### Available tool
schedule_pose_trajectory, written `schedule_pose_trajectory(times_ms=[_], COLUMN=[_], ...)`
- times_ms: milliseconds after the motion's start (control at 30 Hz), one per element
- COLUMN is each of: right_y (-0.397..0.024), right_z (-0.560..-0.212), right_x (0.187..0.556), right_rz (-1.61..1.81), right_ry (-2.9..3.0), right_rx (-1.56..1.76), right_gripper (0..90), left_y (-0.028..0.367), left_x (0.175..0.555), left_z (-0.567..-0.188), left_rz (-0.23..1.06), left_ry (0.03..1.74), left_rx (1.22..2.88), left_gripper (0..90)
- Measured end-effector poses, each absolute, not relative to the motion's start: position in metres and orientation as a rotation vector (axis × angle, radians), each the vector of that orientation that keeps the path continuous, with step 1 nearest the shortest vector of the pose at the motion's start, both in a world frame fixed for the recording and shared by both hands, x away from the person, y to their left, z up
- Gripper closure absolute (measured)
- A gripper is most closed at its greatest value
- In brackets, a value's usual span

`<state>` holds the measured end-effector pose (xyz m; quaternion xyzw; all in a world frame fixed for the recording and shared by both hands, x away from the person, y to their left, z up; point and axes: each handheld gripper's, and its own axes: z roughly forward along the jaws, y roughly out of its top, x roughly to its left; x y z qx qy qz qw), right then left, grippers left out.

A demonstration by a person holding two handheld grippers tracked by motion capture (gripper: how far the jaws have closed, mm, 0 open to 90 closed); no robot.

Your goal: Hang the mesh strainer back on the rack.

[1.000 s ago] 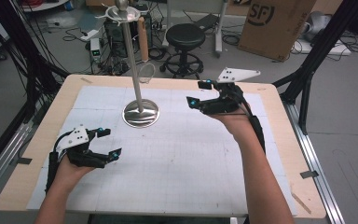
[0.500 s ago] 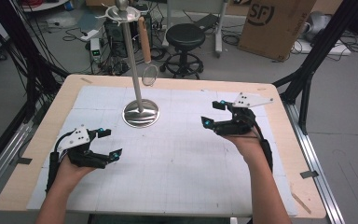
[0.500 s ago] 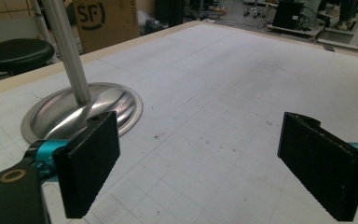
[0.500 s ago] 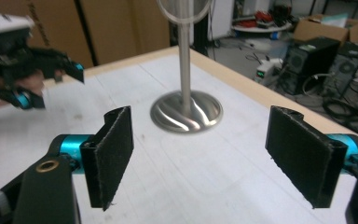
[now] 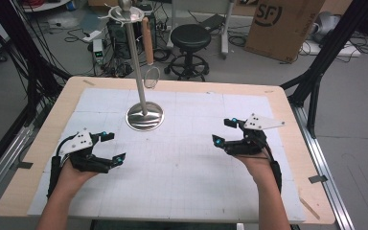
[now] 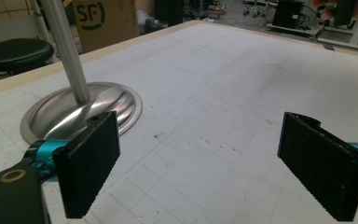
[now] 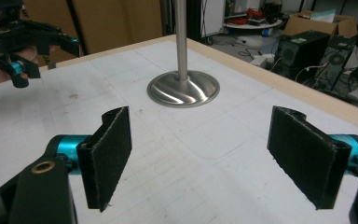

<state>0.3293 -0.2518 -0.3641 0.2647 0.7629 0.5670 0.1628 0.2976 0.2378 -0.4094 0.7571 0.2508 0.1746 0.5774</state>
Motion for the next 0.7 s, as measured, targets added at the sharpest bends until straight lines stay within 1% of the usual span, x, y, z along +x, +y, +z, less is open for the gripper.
schedule_pose_trajectory(times_ms=[167,333,467,700], right_y=[-0.254,-0.256,-0.255,-0.26], right_z=[-0.382,-0.393,-0.399,-0.412], right_x=[0.322,0.316,0.316,0.308], right_rz=[1.599,1.579,1.493,1.483], right_ry=[2.183,2.171,2.229,2.232], right_rx=[0.805,0.809,0.828,0.859], right_gripper=[19.7,19.6,19.5,19.5], left_y=[0.238,0.238,0.24,0.239], left_x=[0.298,0.298,0.298,0.297], left_z=[-0.41,-0.41,-0.408,-0.408], left_rz=[0.406,0.404,0.407,0.401], left_ry=[0.588,0.588,0.586,0.585], left_rx=[1.771,1.767,1.759,1.749], left_gripper=[13.4,13.4,13.4,13.4])
